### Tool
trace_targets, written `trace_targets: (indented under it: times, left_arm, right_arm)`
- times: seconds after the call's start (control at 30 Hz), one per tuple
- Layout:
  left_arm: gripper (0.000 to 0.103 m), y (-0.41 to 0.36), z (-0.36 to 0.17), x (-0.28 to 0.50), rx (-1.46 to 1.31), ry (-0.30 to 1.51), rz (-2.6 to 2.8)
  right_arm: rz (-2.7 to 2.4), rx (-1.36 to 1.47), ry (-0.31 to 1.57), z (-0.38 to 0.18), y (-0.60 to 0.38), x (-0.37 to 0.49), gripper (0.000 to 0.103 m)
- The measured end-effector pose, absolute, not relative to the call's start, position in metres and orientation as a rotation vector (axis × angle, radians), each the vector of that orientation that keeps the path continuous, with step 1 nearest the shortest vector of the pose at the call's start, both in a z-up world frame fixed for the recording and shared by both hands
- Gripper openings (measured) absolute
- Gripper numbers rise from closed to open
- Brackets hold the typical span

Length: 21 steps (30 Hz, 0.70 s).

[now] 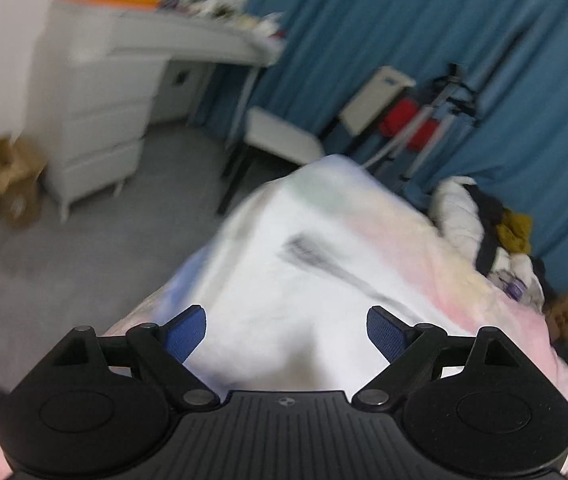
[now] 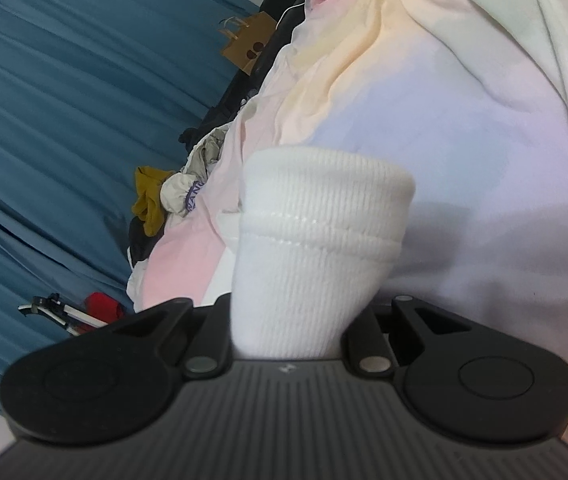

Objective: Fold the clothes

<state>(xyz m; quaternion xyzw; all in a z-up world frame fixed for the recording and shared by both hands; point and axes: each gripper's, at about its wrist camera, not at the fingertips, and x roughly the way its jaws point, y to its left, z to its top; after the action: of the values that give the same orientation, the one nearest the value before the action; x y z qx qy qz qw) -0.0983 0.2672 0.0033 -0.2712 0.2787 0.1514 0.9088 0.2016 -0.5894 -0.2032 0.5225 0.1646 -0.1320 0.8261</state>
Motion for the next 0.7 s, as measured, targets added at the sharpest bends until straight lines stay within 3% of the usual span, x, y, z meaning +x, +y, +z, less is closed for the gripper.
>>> trace_targets:
  times: [0.17,0.4,0.7]
  left_arm:
    - [0.089,0.177,0.024,-0.037,-0.427,0.563,0.198]
    - [0.089,0.063,-0.034,0.037,-0.226,0.693,0.136]
    - [0.095,0.043,-0.092,0.050,-0.066,0.763,0.156]
  right_arm:
    - [-0.278,1.122,0.349,-0.205,-0.595,0.201,0.017]
    - [-0.284,1.086,0.350,-0.207,-0.592,0.201,0.017]
    - [-0.299,1.003,0.370,-0.203,-0.587,0.208,0.017]
